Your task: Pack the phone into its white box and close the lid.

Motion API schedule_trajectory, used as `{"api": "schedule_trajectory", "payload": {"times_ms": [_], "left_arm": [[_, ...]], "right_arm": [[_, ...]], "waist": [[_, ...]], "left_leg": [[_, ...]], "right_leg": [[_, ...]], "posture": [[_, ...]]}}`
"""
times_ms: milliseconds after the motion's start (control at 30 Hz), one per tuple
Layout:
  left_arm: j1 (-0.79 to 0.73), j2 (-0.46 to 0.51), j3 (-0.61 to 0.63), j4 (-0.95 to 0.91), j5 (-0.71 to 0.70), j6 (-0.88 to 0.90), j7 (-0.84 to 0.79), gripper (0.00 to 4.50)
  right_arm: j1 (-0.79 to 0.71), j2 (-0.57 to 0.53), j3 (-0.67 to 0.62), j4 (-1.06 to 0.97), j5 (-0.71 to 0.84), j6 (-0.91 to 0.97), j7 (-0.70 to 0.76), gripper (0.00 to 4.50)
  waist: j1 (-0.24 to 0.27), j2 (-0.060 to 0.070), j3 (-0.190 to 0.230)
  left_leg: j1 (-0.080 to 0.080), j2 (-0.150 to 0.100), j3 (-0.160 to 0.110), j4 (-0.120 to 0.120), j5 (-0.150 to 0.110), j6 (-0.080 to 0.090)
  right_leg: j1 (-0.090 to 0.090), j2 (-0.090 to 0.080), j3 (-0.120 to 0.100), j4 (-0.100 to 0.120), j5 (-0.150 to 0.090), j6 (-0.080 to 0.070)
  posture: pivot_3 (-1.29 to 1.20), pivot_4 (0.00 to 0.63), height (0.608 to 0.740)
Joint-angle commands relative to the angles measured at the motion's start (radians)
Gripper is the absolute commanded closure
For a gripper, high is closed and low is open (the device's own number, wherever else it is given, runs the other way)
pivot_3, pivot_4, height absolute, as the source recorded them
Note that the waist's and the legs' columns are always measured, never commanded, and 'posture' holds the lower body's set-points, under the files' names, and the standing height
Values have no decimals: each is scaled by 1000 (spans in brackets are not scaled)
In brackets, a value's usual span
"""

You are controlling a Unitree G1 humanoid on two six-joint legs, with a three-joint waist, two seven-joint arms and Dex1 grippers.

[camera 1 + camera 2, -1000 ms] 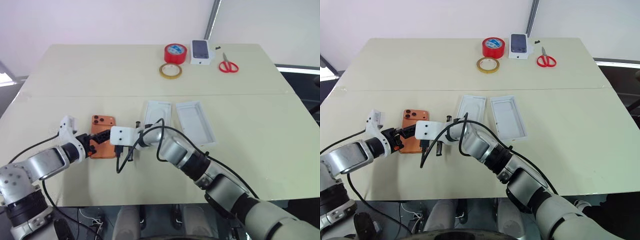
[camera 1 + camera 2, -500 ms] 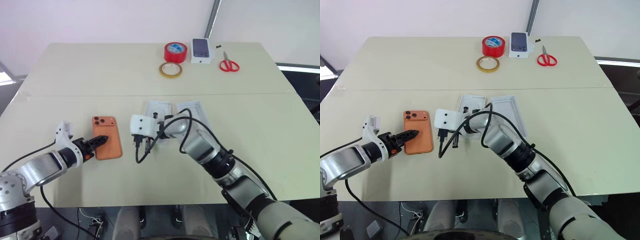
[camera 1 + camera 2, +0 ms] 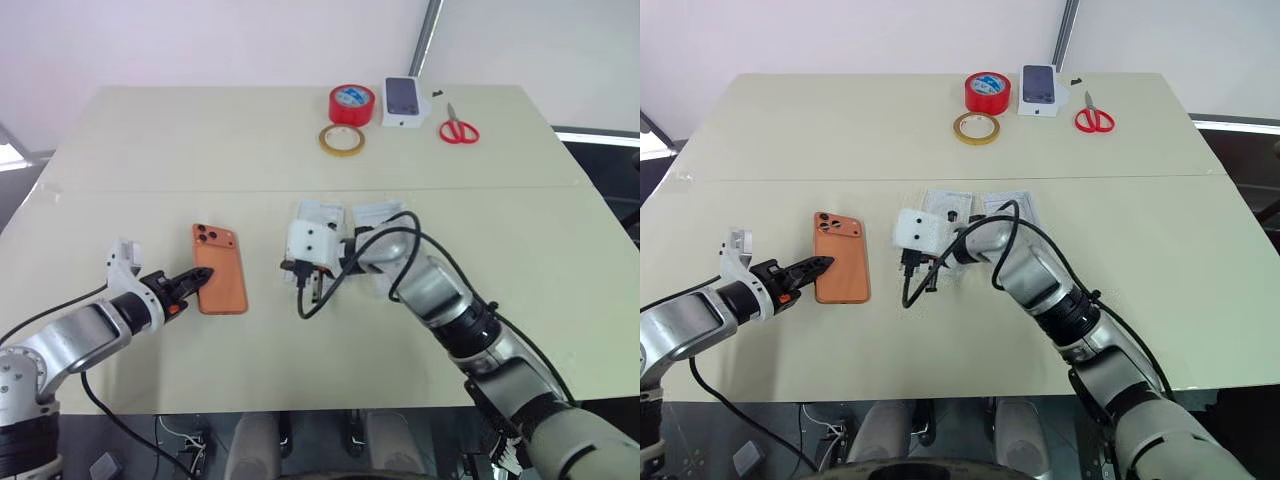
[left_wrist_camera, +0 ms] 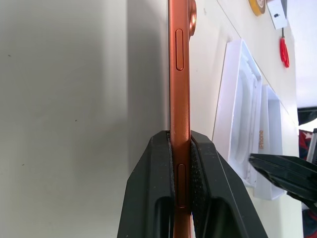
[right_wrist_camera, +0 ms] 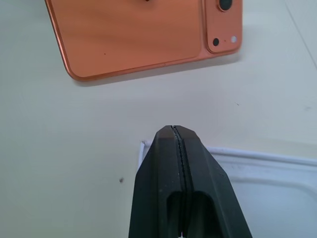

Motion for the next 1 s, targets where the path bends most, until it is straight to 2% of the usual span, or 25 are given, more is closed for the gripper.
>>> {"api": "schedule_trajectory", "payload": {"times_ms": [33,233,400,533,733,867,1000], "left_arm": [[9,29,4,-36,-36,-47,-10,4446],[-78,36,7,-40,-57,-110,-20,4446],[-231,40,-80,1,-50,-116,-15,4446],[-399,-21,-212,84,0,-88,-30,4446],[-570,-149,-346,251,122,-26,-94,4446],[-628,-215,-389,343,220,25,-162,4446],[-656,-250,-382,396,291,65,-216,4446]], "right_arm": [[16,-30,-67,-72,57,-35,17,4500],[77,-63,-215,-129,206,-45,37,4500],[116,-98,-262,-141,263,-41,41,4500],[158,-131,-335,-145,339,-35,52,4500],[191,-205,-393,-111,333,-55,16,4500],[209,-252,-437,-111,332,-57,-8,4500],[230,-280,-460,-127,351,-55,-8,4500]], "waist": [[0,0,0],[6,-1,1],[11,-1,1],[16,-1,1],[10,-2,1],[11,-2,2],[9,-2,2]], "left_leg": [[0,0,0,0,0,0],[-5,0,0,1,0,0],[-7,0,0,5,1,1],[-8,-1,0,7,3,5],[-7,-1,0,11,3,7],[-6,0,0,16,4,7],[-6,1,-2,19,3,7]], "right_leg": [[0,0,0,0,0,0],[1,1,0,0,0,0],[2,2,-1,0,0,0],[4,5,-3,0,0,1],[6,12,-3,1,2,5],[8,14,-4,5,2,5],[10,14,-4,5,1,3]], "posture": [[0,150,740],[0,150,740],[0,150,740],[0,150,740],[0,150,740],[0,150,740],[0,150,740]]}}
